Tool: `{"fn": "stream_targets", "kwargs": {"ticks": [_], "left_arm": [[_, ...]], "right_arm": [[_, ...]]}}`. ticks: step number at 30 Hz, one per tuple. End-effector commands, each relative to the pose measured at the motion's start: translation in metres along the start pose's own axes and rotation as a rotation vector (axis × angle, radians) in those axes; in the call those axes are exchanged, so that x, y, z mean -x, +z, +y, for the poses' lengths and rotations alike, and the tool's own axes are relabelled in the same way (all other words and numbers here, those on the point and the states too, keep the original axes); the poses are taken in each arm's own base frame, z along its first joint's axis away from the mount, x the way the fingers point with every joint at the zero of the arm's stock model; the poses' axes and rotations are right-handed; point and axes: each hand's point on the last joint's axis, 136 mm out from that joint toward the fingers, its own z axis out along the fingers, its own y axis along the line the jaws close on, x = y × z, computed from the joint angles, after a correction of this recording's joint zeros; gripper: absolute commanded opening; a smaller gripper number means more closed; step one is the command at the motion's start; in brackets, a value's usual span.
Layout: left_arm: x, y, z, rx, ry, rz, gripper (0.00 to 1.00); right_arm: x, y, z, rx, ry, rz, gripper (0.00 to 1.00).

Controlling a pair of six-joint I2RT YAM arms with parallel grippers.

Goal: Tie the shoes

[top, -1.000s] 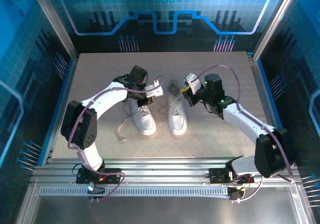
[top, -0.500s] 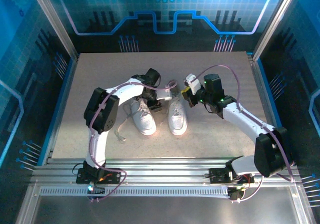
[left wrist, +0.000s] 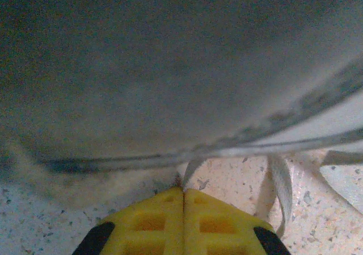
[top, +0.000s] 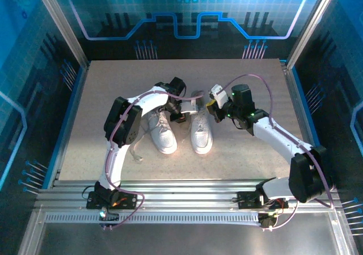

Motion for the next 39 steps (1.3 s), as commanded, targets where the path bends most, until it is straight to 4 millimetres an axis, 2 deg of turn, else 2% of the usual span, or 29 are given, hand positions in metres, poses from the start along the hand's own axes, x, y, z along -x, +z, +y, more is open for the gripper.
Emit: {"fn": "stream_targets", "kwargs": {"ticks": [1,6,12,16,19,22,24,27,31,32,34,36,39], "left_arm": [[-0.016,-0.008,-0.016,-0.046,-0.055,0.043,0.00],[-0.002,-0.058,-0.006,0.050,-0.078,-0.080,0.00],[0.008,-0.102,-0.009,0.131,-0.064,-0.150,0.00],[0.016,-0.128,-0.021,0.165,-0.084,-0.205,0.00],[0.032,-0.145,-0.047,0.205,-0.060,-0.271,0.00],[0.059,-0.150,-0.087,0.232,-0.016,-0.364,0.00],[0.084,-0.150,-0.110,0.262,0.002,-0.465,0.00],[0.119,-0.144,-0.136,0.289,0.013,-0.599,0.00],[0.163,-0.120,-0.142,0.271,-0.042,-0.696,0.00],[0.171,-0.110,-0.143,0.261,-0.045,-0.697,0.04],[0.180,-0.099,-0.140,0.257,-0.058,-0.701,0.20],[0.182,-0.104,-0.135,0.278,-0.076,-0.736,0.34],[0.174,-0.121,-0.135,0.292,-0.068,-0.780,0.46]], "right_arm": [[0.003,-0.007,-0.005,-0.015,-0.009,-0.007,0.00],[0.005,-0.006,-0.007,-0.019,-0.004,-0.007,0.00],[0.009,-0.005,-0.009,-0.023,0.010,-0.011,0.00],[0.012,-0.004,-0.009,-0.014,0.024,-0.014,0.00],[0.018,-0.002,-0.008,0.007,0.032,-0.008,0.00],[0.026,0.001,-0.006,0.038,0.037,0.006,0.00],[0.031,0.004,-0.005,0.066,0.044,0.017,0.00],[0.035,0.010,0.000,0.121,0.058,0.035,0.00],[0.038,0.017,0.005,0.174,0.079,0.056,0.00],[0.039,0.018,0.007,0.187,0.078,0.053,0.00],[0.040,0.019,0.009,0.200,0.076,0.051,0.00],[0.041,0.018,0.011,0.205,0.073,0.048,0.00],[0.040,0.017,0.013,0.212,0.057,0.040,0.00]]}}
